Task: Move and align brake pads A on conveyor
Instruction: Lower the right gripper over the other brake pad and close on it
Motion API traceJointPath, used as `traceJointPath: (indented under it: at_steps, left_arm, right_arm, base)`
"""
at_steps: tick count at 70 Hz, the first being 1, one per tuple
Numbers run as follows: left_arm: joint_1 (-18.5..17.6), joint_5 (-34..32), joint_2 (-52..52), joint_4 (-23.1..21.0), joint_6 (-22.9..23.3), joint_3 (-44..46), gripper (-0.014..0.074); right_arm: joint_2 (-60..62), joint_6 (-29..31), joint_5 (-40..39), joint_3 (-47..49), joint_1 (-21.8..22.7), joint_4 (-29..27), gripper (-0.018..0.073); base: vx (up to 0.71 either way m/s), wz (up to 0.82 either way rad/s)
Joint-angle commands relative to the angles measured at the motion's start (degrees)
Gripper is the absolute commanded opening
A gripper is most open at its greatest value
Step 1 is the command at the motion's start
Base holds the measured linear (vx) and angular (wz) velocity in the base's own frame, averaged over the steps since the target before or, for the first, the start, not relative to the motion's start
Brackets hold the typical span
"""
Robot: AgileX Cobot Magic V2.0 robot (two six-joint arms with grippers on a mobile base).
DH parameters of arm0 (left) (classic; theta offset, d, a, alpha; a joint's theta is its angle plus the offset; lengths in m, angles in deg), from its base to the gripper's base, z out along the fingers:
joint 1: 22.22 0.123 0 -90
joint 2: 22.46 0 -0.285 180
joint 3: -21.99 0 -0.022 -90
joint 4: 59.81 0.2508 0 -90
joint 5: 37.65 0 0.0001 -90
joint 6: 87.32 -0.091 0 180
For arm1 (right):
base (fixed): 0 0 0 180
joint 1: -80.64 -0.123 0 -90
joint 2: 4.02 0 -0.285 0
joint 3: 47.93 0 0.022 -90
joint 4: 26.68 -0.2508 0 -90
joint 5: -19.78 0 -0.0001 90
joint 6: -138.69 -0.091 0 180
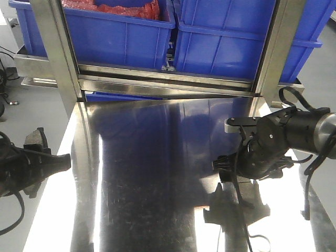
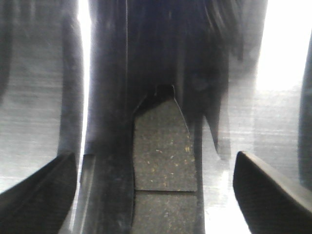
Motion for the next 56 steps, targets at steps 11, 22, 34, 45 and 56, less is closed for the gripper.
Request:
traceJointPath:
  at_steps: [11, 22, 34, 45, 56]
  left_arm:
    - [-0.35, -1.32, -0.87, 2.94, 0.41, 1.52, 0.0216]
    - [-0.35, -1.32, -0.87, 2.94, 0.41, 1.52, 0.0216]
    - [-0.35, -1.32, -0.87, 2.94, 0.41, 1.52, 0.0216]
    - [-0.35, -1.32, -0.87, 2.94, 0.41, 1.52, 0.0216]
    - [-0.35, -1.32, -0.87, 2.94, 0.41, 1.52, 0.0216]
  right_arm:
    - [1.37, -0.15, -0.78, 1.61, 0.24, 0.23, 0.0587]
    - [1.37, -0.15, -0.78, 1.61, 0.24, 0.23, 0.0587]
    - [1.37, -0.15, 0.04, 1.61, 0.24, 0.23, 0.0568]
    - [1.37, -0.15, 1.38, 1.61, 0.24, 0.23, 0.0488]
    - [1.37, -0.15, 1.88, 1.61, 0.24, 0.23, 0.0379]
  base:
    - [0.0, 0.0]
    - [0.0, 0.0]
    - [0.0, 0.0]
    - [0.0, 0.0]
    - [0.0, 0.0]
